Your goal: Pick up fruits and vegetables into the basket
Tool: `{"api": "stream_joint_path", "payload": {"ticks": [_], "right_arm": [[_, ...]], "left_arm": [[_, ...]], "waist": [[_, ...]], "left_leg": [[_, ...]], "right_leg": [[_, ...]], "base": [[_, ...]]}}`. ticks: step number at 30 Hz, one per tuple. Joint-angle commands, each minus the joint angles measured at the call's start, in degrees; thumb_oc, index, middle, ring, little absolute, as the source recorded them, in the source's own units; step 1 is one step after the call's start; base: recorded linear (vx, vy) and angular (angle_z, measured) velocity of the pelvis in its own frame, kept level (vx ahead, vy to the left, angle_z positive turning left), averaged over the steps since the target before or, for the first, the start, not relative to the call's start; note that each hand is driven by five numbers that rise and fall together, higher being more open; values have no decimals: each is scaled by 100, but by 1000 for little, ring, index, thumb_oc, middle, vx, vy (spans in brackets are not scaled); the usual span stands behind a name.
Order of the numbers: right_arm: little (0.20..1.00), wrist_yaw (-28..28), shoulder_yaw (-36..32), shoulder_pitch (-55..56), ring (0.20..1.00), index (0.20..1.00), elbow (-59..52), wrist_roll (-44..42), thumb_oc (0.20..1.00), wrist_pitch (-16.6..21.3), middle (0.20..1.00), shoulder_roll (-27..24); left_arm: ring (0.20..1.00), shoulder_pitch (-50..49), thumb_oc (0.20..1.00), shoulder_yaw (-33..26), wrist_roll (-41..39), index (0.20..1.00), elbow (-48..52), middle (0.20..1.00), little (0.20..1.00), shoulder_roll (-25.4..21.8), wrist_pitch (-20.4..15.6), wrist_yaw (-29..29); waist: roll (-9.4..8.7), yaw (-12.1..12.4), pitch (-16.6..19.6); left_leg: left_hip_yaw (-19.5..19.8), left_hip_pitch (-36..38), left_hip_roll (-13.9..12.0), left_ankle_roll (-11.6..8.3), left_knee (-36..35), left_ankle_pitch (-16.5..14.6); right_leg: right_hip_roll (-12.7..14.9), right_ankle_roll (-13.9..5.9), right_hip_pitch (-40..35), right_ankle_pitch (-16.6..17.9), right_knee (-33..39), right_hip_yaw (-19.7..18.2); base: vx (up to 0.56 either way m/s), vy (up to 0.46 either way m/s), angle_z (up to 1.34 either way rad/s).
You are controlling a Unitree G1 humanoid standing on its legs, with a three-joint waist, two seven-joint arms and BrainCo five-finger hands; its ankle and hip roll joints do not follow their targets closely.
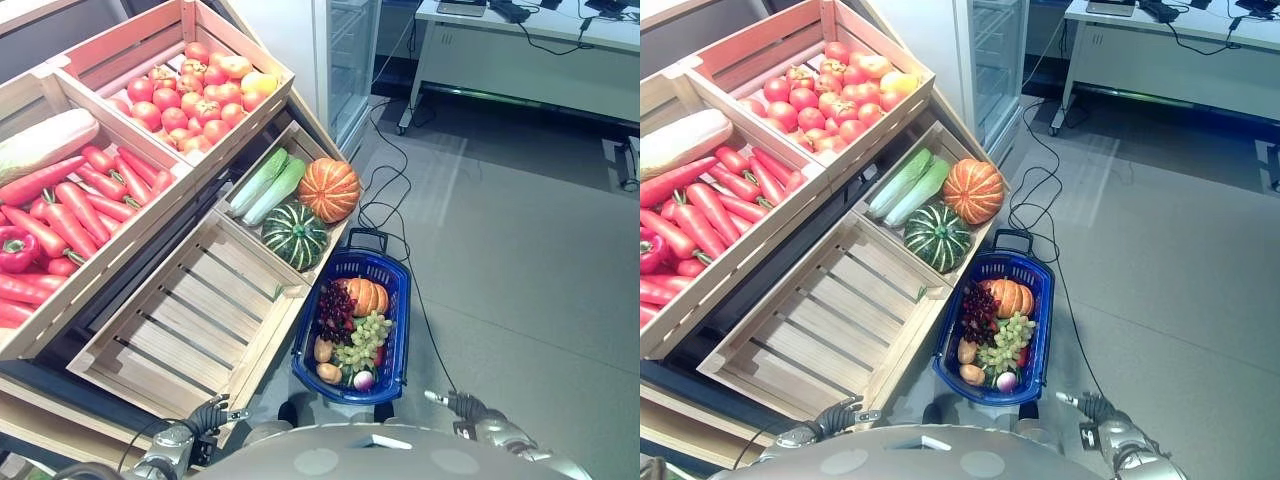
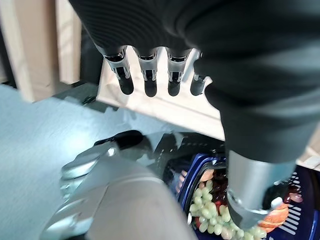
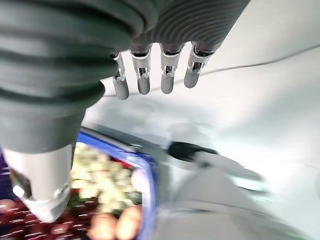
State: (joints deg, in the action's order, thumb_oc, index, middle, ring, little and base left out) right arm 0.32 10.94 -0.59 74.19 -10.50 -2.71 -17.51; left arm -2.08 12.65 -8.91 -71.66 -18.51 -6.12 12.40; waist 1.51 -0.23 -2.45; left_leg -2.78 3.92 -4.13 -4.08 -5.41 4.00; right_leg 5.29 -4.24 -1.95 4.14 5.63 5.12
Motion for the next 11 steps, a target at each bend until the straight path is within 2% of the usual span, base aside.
{"api": "stream_joint_path", "payload": {"ticks": [1,7,11], "right_arm": [[1000,131,-61,-385,1000,1000,382,221,1000,-226,1000,47],[1000,263,-78,-331,1000,1000,509,269,1000,-296,1000,4],[1000,250,-54,-341,1000,1000,509,300,1000,-283,1000,-3]], "left_arm": [[1000,441,1000,-176,-6,1000,-464,1000,1000,112,88,150],[1000,438,1000,-156,-156,1000,-398,1000,1000,113,-126,326],[1000,441,1000,-72,-162,1000,-352,1000,1000,124,-113,272]], "waist": [[-16,-27,-151],[0,-47,-150],[-5,-41,-161]], "left_leg": [[4,83,225,136,41,-577],[17,99,206,125,41,-598],[28,106,194,130,41,-606]], "right_leg": [[15,-193,-291,-439,-149,172],[29,-203,-308,-445,-135,147],[36,-207,-317,-441,-130,161]], "base": [[19,12,-3],[4,4,-1],[0,0,0]]}}
